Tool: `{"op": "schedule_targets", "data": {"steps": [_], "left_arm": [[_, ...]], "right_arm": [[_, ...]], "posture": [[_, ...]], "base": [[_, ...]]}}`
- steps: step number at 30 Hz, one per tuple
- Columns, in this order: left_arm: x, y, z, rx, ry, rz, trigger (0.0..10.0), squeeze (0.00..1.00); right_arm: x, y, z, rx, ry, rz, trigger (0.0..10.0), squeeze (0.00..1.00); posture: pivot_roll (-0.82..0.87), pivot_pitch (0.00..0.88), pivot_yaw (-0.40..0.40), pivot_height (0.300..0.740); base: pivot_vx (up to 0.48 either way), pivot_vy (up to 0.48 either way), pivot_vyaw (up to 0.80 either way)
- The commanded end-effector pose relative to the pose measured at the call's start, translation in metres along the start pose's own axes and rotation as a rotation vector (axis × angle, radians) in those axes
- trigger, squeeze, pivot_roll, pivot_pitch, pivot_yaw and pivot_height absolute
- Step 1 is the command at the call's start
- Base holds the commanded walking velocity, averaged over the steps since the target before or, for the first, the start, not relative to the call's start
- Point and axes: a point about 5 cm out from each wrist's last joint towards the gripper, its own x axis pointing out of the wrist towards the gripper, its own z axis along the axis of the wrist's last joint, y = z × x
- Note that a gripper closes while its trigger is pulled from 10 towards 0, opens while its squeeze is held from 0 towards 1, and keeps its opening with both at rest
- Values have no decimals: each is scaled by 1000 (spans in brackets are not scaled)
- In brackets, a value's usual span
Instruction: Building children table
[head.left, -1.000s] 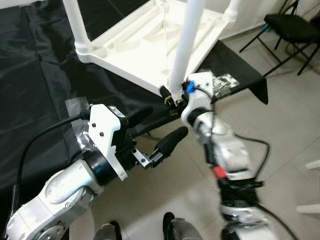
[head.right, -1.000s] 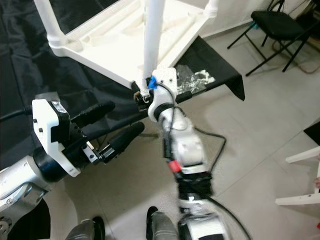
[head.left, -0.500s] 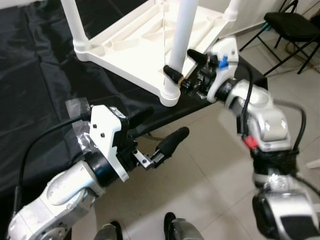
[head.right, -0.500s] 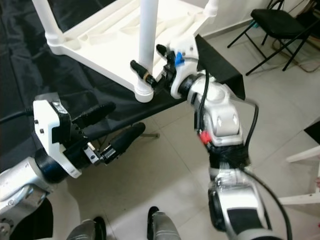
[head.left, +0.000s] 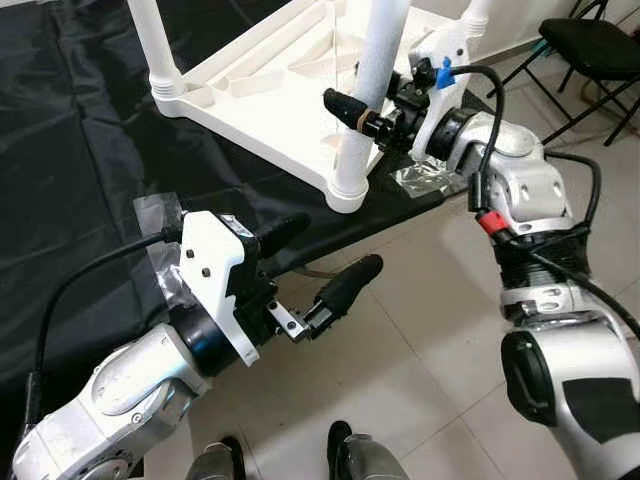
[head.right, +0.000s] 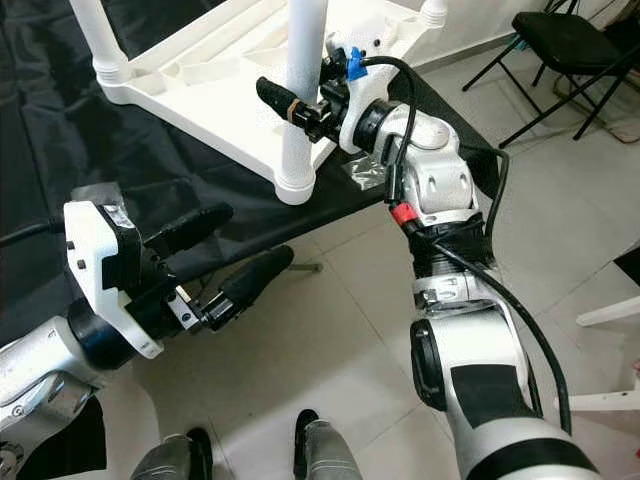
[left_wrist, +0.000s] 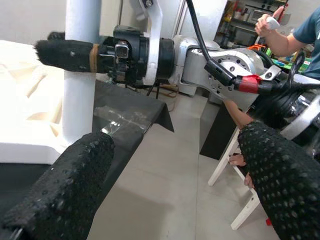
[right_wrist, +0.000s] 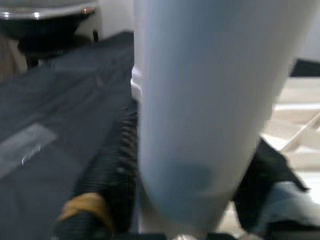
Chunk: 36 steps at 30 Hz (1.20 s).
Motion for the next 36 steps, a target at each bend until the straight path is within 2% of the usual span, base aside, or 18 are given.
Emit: {"op": "schedule_targets", "data": {"steps": [1,8,9,10,11,12,13,15,16,18,23,24,25,26,27,29,30,36], "left_arm": [[-2,-6,0,-11,6,-22,10000,0],[-4,-9,0,-18,12,-17,10000,0],[-5,-10,0,-17,13,-14,10000,0],[-5,-10,0,-17,13,-14,10000,0],[-5,-11,0,-14,13,-10,10000,0],[-5,-11,0,-14,13,-10,10000,0],[-6,-10,0,-11,13,-1,10000,0],[-4,-7,0,-12,8,4,10000,0],[-4,-7,0,-12,8,4,10000,0],[-1,-6,-1,-10,9,-15,10000,0],[2,-5,-1,-11,-3,-31,10000,0],[3,-4,-1,-13,-8,-33,10000,0],[3,-4,-1,-13,-8,-33,10000,0],[4,-4,-1,-14,-10,-35,10000,0],[5,-5,-1,-17,-14,-37,10000,0],[5,-5,-1,-20,-16,-38,10000,0],[6,-6,-2,-21,-16,-41,10000,0],[6,-6,-3,-29,-14,-43,10000,0]], "right_arm": [[-2,-3,5,-34,-1,14,0,0],[-28,7,-22,-73,218,145,0,0],[-30,13,-39,5,238,15,0,0],[-30,13,-39,5,238,15,0,0],[-33,12,-56,69,229,-317,0,0],[-33,12,-56,69,229,-317,0,0],[-42,24,-79,151,223,-583,0,0],[-31,64,-108,254,219,-815,0,0],[-31,64,-108,254,219,-815,0,0],[3,85,-108,327,199,-774,0,0],[41,102,-86,361,180,-655,0,0],[48,109,-80,399,181,-601,4196,0],[48,109,-80,399,181,-601,4196,0],[50,113,-74,396,178,-550,10000,0],[46,117,-67,435,143,-514,10000,349],[43,119,-62,460,115,-495,10000,349],[37,120,-57,446,72,-433,10000,1000],[5,109,-51,379,-28,-116,10000,1000]], "posture": [[75,343,-74,740],[59,364,-102,740],[79,357,-127,740],[79,357,-127,740],[79,357,-127,740],[79,357,-127,740],[82,353,-123,740],[76,353,-94,740],[76,353,-94,740],[73,334,-87,740],[46,311,-77,740],[43,310,-77,740],[43,310,-77,740],[41,309,-78,740],[37,308,-78,740],[37,308,-78,740],[30,313,-76,740],[20,321,-76,740]], "base": [[0,0,0],[0,0,0],[0,0,0],[0,0,0],[0,0,0],[0,0,0],[0,0,0],[0,0,0],[0,0,0],[0,0,0],[0,0,0],[0,0,0],[0,0,0],[0,0,0],[0,0,0],[0,0,0],[0,0,0],[0,0,0]]}}
